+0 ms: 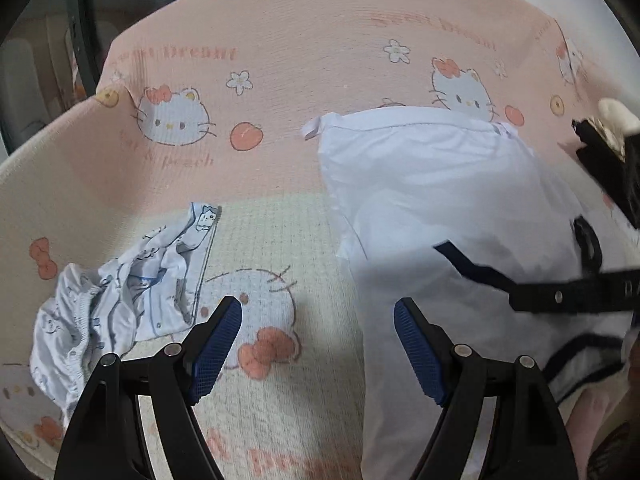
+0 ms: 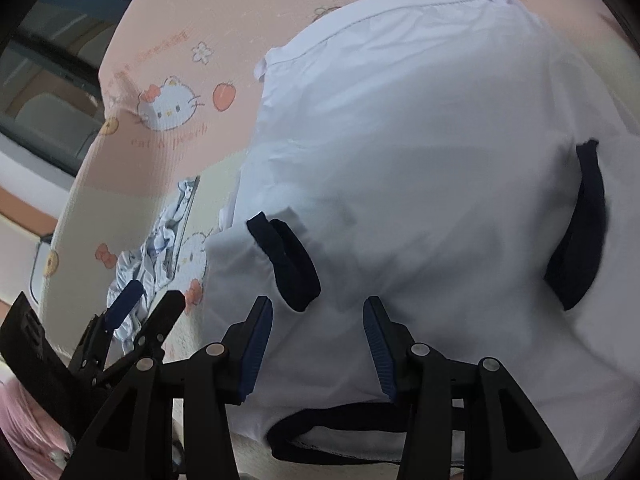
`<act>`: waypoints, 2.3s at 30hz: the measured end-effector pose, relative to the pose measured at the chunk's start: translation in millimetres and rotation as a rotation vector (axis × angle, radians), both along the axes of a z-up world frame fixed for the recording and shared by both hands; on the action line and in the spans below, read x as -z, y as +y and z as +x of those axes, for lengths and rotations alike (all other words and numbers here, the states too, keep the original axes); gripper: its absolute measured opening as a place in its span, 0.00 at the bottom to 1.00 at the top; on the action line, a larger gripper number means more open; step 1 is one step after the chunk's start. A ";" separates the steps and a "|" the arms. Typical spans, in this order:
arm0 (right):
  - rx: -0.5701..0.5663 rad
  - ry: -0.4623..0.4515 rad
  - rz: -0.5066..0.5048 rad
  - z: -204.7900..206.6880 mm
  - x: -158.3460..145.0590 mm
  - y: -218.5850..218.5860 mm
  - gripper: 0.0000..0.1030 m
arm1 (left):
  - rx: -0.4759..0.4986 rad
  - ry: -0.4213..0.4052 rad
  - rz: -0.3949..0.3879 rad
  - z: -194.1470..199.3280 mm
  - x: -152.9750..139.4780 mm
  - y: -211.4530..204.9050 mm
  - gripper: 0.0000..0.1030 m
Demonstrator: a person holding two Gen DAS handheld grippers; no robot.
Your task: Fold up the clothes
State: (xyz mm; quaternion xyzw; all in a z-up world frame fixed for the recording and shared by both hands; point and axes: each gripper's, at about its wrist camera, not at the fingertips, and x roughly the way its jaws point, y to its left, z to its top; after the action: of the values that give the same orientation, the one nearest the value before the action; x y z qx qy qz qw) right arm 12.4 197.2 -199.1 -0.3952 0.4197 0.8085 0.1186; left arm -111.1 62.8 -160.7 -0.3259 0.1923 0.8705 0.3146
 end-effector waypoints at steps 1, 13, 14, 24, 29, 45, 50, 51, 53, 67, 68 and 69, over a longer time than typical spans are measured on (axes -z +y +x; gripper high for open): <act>0.005 0.008 -0.011 -0.3 1.3 0.2 0.45 | 0.002 -0.033 0.024 -7.8 -1.5 -0.4 0.75; -0.030 0.033 0.067 -21.4 5.7 -16.2 0.45 | 0.052 -0.388 0.169 -73.1 20.3 19.8 0.73; -0.032 0.034 0.094 -22.7 5.2 -18.6 0.45 | 0.049 -0.395 0.174 -74.2 20.7 20.6 0.67; -0.080 0.020 0.279 -35.5 3.4 -28.7 0.09 | 0.036 -0.356 0.070 -70.8 38.8 42.4 0.27; -0.072 0.016 0.284 -36.7 5.6 -16.3 0.08 | 0.013 -0.303 0.032 -71.6 38.4 39.9 0.27; -0.047 0.045 0.184 -13.1 -15.3 -6.1 0.38 | -0.024 -0.261 0.142 -47.3 -8.4 -7.3 0.72; 0.007 0.056 0.045 5.7 -16.2 -1.8 0.39 | 0.011 -0.259 0.075 -21.7 -9.0 -28.8 0.72; 0.012 0.058 0.022 8.6 -15.7 -2.2 0.39 | 0.015 -0.255 0.052 -16.1 -6.6 -32.2 0.72; 0.008 0.060 -0.014 12.0 -14.5 -5.9 0.40 | 0.022 -0.253 0.011 -5.7 -1.1 -39.4 0.72; -0.015 0.053 -0.060 -1.6 0.9 -14.5 0.44 | 0.132 -0.259 -0.100 40.0 17.9 -48.4 0.72; -0.013 0.056 -0.061 -1.4 1.7 -14.0 0.44 | 0.141 -0.268 -0.097 41.4 18.0 -48.0 0.72; -0.011 0.058 -0.062 -2.1 2.6 -13.4 0.44 | 0.149 -0.275 -0.095 42.9 18.2 -47.6 0.72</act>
State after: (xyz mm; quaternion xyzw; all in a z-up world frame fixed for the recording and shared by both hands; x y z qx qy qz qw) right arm 10.3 183.8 -201.7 -0.3772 0.4458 0.8068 0.0894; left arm -68.2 15.3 -178.9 -0.4415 0.2122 0.7817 0.3860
